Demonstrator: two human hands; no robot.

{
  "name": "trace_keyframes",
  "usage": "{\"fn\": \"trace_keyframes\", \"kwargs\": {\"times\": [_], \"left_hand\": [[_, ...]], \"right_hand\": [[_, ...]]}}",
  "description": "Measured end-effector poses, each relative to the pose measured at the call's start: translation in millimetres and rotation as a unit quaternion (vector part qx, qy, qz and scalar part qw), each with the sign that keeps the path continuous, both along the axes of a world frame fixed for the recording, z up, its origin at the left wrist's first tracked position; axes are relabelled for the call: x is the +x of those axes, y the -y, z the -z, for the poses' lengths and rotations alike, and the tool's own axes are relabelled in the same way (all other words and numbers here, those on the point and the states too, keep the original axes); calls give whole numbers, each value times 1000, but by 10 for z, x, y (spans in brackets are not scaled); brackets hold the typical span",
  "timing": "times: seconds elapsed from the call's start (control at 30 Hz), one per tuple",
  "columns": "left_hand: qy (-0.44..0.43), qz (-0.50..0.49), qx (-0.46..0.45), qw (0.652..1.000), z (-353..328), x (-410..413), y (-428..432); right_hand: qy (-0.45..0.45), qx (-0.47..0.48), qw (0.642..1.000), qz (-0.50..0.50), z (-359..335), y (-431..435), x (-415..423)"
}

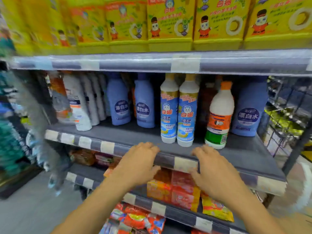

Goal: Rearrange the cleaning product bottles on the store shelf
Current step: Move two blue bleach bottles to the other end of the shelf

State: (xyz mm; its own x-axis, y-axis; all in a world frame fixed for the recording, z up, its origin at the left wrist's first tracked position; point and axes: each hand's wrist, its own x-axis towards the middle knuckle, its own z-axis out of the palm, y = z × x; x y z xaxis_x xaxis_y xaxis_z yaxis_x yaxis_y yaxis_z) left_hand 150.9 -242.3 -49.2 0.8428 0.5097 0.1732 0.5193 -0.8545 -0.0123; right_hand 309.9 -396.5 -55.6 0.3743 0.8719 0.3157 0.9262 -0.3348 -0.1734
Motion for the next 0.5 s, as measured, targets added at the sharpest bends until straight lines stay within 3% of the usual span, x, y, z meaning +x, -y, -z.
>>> {"fn": "trace_keyframes", "kwargs": {"times": [0.23, 0.5], "left_hand": [[-18, -78, 93, 992, -296, -751, -1022], [45, -68, 94, 992, -212, -818, -1983]], "right_hand": [[-69, 35, 997, 2, -233, -1177, -745], [-87, 73, 984, 135, -239, -2252, -779]]}}
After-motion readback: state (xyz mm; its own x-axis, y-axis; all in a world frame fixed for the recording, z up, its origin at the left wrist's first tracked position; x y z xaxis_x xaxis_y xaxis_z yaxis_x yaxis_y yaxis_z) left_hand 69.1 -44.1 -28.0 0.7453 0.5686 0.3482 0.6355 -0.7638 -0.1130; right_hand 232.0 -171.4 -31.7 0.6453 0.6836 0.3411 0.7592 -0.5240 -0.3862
